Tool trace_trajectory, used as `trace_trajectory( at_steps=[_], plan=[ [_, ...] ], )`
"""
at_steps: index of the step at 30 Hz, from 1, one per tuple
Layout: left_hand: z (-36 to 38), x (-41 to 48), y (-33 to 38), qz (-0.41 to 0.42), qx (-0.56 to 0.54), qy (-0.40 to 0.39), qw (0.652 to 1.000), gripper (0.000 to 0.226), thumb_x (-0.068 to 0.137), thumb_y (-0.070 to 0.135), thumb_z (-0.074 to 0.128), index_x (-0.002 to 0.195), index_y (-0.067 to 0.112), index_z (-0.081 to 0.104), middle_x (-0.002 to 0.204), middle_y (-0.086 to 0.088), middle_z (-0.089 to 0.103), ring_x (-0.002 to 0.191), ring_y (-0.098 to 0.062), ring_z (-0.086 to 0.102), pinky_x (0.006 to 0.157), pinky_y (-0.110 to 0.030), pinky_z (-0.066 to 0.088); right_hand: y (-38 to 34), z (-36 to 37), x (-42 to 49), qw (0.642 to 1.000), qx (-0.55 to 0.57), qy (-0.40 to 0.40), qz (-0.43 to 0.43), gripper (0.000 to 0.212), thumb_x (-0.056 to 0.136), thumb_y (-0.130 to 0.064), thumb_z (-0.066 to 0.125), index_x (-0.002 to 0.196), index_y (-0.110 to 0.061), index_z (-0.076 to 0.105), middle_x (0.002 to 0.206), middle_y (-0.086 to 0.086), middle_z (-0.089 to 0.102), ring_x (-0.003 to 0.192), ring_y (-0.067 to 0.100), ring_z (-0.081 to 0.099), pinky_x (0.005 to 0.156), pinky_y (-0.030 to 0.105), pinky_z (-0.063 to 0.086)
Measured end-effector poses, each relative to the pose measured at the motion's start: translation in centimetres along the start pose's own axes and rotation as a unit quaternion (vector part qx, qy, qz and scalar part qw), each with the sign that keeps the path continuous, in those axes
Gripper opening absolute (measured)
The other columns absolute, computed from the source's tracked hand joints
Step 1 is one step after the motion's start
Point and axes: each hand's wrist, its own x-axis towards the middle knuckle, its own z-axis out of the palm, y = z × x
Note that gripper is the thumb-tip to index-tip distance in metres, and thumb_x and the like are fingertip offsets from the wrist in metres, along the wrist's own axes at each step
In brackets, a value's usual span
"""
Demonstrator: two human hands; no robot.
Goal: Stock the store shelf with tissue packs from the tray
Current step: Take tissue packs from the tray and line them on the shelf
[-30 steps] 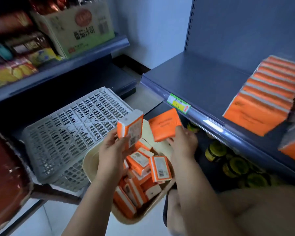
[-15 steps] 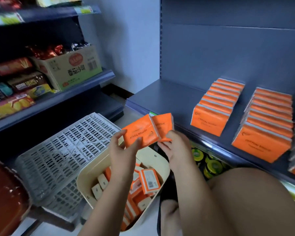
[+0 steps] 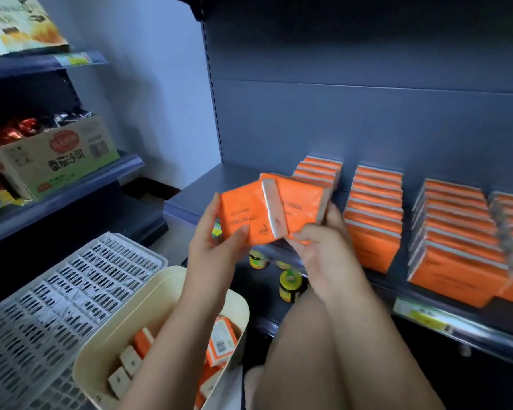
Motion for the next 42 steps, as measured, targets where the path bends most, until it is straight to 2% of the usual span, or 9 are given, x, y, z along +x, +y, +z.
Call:
trace_trajectory(
  at_steps=[4, 9, 16, 24, 29, 32, 35, 38, 42],
  plan=[
    [4.1, -0.6, 0.8, -0.007, -0.031, -0.018, 0.999, 0.064, 0.089, -0.001, 0.075, 0.141, 0.026, 0.053, 0.111, 0.021, 0.073, 0.079, 0.010, 0.069, 0.064, -0.008, 0.051, -4.6, -4.9, -1.7, 0.994, -0.106, -0.018, -0.024, 0.075, 0.058, 0.007, 0.058, 0.129, -0.018, 0.062, 0.121, 0.011, 0.071, 0.115, 0.033, 0.068, 0.107, 0.055, 0.050],
    [10.4, -1.2, 0.8, -0.081, -0.089, -0.152, 0.981, 0.016, 0.094, 0.008, 0.071, 0.108, 0.002, 0.072, 0.101, -0.013, 0.074, 0.088, -0.021, 0.067, 0.084, -0.035, 0.054, -10.9, -11.0, -4.7, 0.987, -0.147, -0.018, -0.067, 0.094, 0.056, 0.014, 0.063, 0.134, -0.039, 0.058, 0.122, 0.011, 0.064, 0.101, 0.030, 0.057, 0.088, 0.053, 0.046],
    [18.2, -4.4, 0.8, -0.172, -0.095, -0.282, 0.939, 0.007, 0.100, 0.020, 0.064, 0.105, 0.019, 0.069, 0.105, -0.005, 0.079, 0.095, -0.022, 0.076, 0.085, -0.042, 0.064, -15.0, -18.1, -7.3, 0.977, -0.178, 0.055, -0.109, 0.059, 0.074, -0.001, 0.076, 0.125, -0.026, 0.061, 0.122, 0.015, 0.068, 0.114, 0.031, 0.066, 0.097, 0.059, 0.051],
    [23.8, -6.1, -0.3, -0.088, -0.048, -0.318, 0.943, 0.016, 0.097, 0.006, 0.065, 0.112, 0.010, 0.070, 0.099, -0.005, 0.078, 0.085, -0.016, 0.073, 0.072, -0.034, 0.062, -17.9, -23.9, -9.1, 0.944, -0.234, 0.193, -0.125, 0.047, 0.062, -0.027, 0.087, 0.101, -0.033, 0.061, 0.094, -0.003, 0.071, 0.091, 0.026, 0.066, 0.080, 0.049, 0.049],
    [26.6, -7.5, -0.6, 0.000, -0.007, -0.358, 0.934, 0.029, 0.092, -0.004, 0.069, 0.121, 0.003, 0.068, 0.095, -0.008, 0.078, 0.079, -0.017, 0.074, 0.063, -0.025, 0.058, -21.3, -26.5, -10.3, 0.919, -0.234, 0.265, -0.174, 0.042, 0.082, 0.002, 0.079, 0.111, -0.016, 0.055, 0.091, 0.000, 0.071, 0.080, 0.020, 0.071, 0.061, 0.036, 0.060],
    [28.4, -8.6, -0.9, 0.052, 0.043, -0.382, 0.922, 0.031, 0.088, -0.003, 0.076, 0.114, 0.012, 0.071, 0.095, -0.006, 0.078, 0.087, -0.019, 0.073, 0.078, -0.036, 0.061, -22.5, -27.4, -11.2, 0.891, -0.238, 0.334, -0.193, 0.039, 0.084, 0.001, 0.080, 0.109, -0.013, 0.055, 0.101, 0.006, 0.070, 0.082, 0.019, 0.074, 0.065, 0.033, 0.063],
    [30.6, -9.7, -1.3, 0.117, 0.115, -0.412, 0.896, 0.036, 0.083, 0.005, 0.082, 0.108, 0.029, 0.073, 0.094, 0.009, 0.076, 0.093, -0.013, 0.072, 0.088, -0.040, 0.060, -23.4, -28.4, -11.9, 0.862, -0.251, 0.382, -0.218, 0.040, 0.083, 0.001, 0.081, 0.105, -0.018, 0.053, 0.106, 0.006, 0.068, 0.081, 0.015, 0.073, 0.060, 0.028, 0.058],
    [32.7, -10.9, -1.3, 0.181, 0.183, -0.428, 0.867, 0.038, 0.081, 0.009, 0.081, 0.098, 0.041, 0.068, 0.085, 0.031, 0.069, 0.084, 0.004, 0.065, 0.085, -0.036, 0.059, -24.3, -29.5, -12.6, 0.842, -0.264, 0.412, -0.229, 0.046, 0.080, 0.001, 0.080, 0.114, -0.018, 0.055, 0.102, 0.002, 0.064, 0.085, 0.020, 0.072, 0.072, 0.044, 0.064],
    [34.9, -12.1, -1.7, 0.294, 0.281, -0.450, 0.795, 0.038, 0.082, 0.019, 0.079, 0.116, 0.034, 0.071, 0.107, 0.017, 0.072, 0.101, -0.009, 0.067, 0.091, -0.037, 0.056, -25.5, -30.4, -13.4, 0.812, -0.301, 0.442, -0.236, 0.052, 0.075, -0.008, 0.080, 0.120, -0.023, 0.060, 0.106, -0.002, 0.065, 0.094, 0.021, 0.072, 0.084, 0.052, 0.063]
  ],
)
